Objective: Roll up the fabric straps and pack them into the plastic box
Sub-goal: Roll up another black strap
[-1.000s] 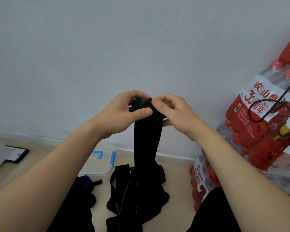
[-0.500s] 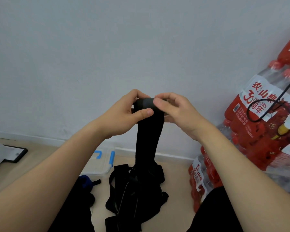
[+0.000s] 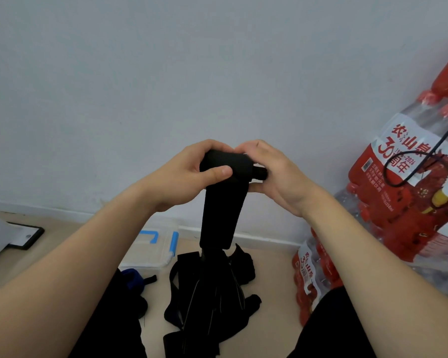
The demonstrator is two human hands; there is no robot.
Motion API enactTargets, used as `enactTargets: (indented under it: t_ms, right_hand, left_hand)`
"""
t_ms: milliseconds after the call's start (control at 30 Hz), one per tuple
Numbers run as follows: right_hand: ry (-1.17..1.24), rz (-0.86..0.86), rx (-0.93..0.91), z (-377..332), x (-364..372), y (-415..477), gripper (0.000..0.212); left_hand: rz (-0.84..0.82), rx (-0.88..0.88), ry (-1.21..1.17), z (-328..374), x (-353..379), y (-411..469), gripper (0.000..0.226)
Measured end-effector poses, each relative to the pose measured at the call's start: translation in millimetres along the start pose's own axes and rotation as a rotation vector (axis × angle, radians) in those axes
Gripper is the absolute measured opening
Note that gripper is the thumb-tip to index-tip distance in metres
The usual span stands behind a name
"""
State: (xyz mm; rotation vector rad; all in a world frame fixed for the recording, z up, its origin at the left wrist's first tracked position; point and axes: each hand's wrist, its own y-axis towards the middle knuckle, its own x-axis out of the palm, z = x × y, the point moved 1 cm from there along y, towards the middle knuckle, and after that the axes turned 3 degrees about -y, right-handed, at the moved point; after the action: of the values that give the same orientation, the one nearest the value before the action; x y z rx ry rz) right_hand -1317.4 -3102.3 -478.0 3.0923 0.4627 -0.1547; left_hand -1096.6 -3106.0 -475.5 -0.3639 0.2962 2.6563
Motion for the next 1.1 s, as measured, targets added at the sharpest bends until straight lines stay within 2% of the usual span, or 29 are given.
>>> enactTargets:
  t_ms: [100, 167, 300, 400, 500, 567, 633, 700, 733, 833, 933, 1100]
  right_hand:
    - [-0.251, -0.015, 0.071, 0.8, 2.9, -0.4, 0.063]
    - [-0.308, -0.055, 0.058, 2.2, 6.6, -3.7, 0.065]
    - [-0.244, 0.045, -0.073, 0.1, 2.8, -1.4, 0.050]
    - [-0.233, 0.082, -0.085, 2.2, -2.3, -0.6, 0.031]
    - [-0.209, 0.078, -0.086, 4.5, -6.8, -2.4, 0.025]
    - [-0.157, 0.062, -0.094, 5.3, -9.5, -3.2, 0.031]
    - [-0.128, 0.053, -0.096, 6.5, -13.0, -3.9, 0.054]
    - [-0.181, 0.018, -0.080, 9.1, -11.7, -5.1, 0.071]
    - [-0.207, -0.014, -0.073, 10.9, -8.8, -5.3, 0.072]
    - [-0.143, -0.089, -0.052, 13.1, 0.5, -3.1, 0.063]
    - [-0.051, -0.053, 0.023, 5.4, 3.8, -0.7, 0.066]
    - [-0.112, 0.020, -0.033, 5.5, 4.2, -0.4, 0.038]
  left_hand:
    - [0.034, 0.018, -0.003, 1.6, 1.3, -0.2, 0.043]
    - [0.072, 0.017, -0.034, 2.5, -0.2, 0.2, 0.051]
    - [0.052, 0.005, -0.026, 0.7, -2.4, 0.9, 0.040]
    - [0.009, -0.018, 0.014, -2.3, 2.1, 0.0, 0.033]
    - [-0.006, -0.027, 0.018, -4.0, 5.0, -0.6, 0.030]
    - [0.031, 0.016, 0.045, -2.5, 4.8, 0.0, 0.028]
    - [0.076, 0.079, 0.033, -0.3, 5.7, 1.0, 0.030]
    - [0.112, 0.107, -0.053, 1.6, 7.5, 2.3, 0.036]
    - [0.124, 0.109, -0.102, 2.5, 8.4, 2.8, 0.039]
    - [0.128, 0.116, -0.178, 4.4, 7.7, 4.2, 0.045]
    - [0.097, 0.120, -0.171, 5.0, 5.7, 4.3, 0.045]
    - [0.045, 0.066, -0.137, 6.1, 6.0, 4.6, 0.046]
